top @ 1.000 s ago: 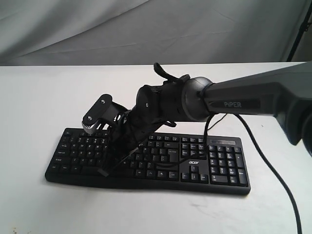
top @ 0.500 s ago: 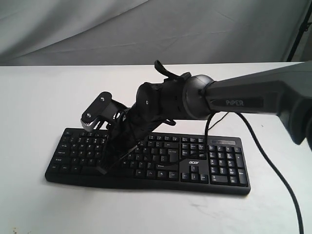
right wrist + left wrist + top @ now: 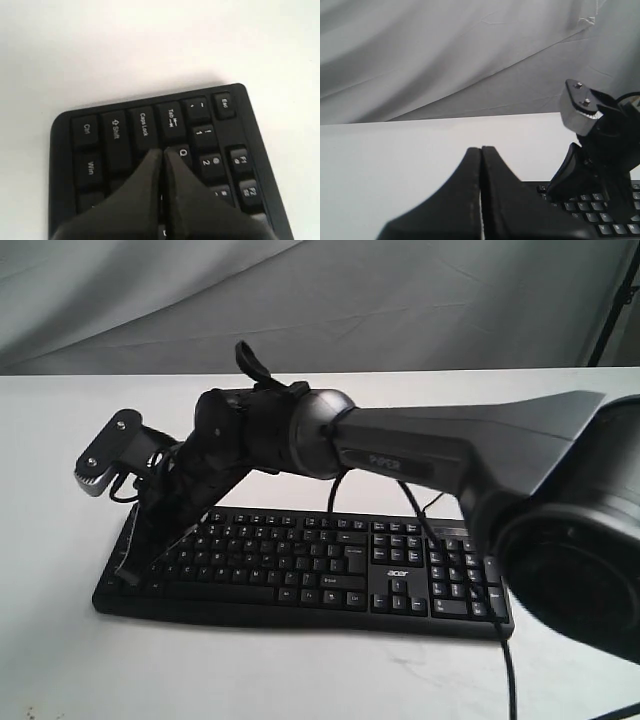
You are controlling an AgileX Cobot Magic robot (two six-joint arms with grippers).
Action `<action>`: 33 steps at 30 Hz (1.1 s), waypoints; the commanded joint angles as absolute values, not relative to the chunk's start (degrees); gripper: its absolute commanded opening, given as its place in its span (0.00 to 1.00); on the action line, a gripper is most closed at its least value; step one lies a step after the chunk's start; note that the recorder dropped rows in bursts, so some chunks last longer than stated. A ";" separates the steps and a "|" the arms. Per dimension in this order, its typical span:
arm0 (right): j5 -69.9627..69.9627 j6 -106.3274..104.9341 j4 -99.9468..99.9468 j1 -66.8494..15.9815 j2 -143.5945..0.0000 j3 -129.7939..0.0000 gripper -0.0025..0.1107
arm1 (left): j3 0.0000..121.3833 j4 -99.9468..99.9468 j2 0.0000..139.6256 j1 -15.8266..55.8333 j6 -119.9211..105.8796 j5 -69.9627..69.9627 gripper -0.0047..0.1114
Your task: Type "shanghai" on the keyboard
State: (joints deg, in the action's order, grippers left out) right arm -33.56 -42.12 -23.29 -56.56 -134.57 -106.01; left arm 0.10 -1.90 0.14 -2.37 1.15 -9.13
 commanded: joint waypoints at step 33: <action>-37.69 -44.81 -25.17 -56.76 -140.36 -112.79 0.02 | 0.00 -1.90 0.00 -2.00 1.31 -8.79 0.04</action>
State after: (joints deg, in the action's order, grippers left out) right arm -37.66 -44.42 -24.74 -56.63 -140.56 -112.45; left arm 0.10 -1.90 0.14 -2.37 1.15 -9.13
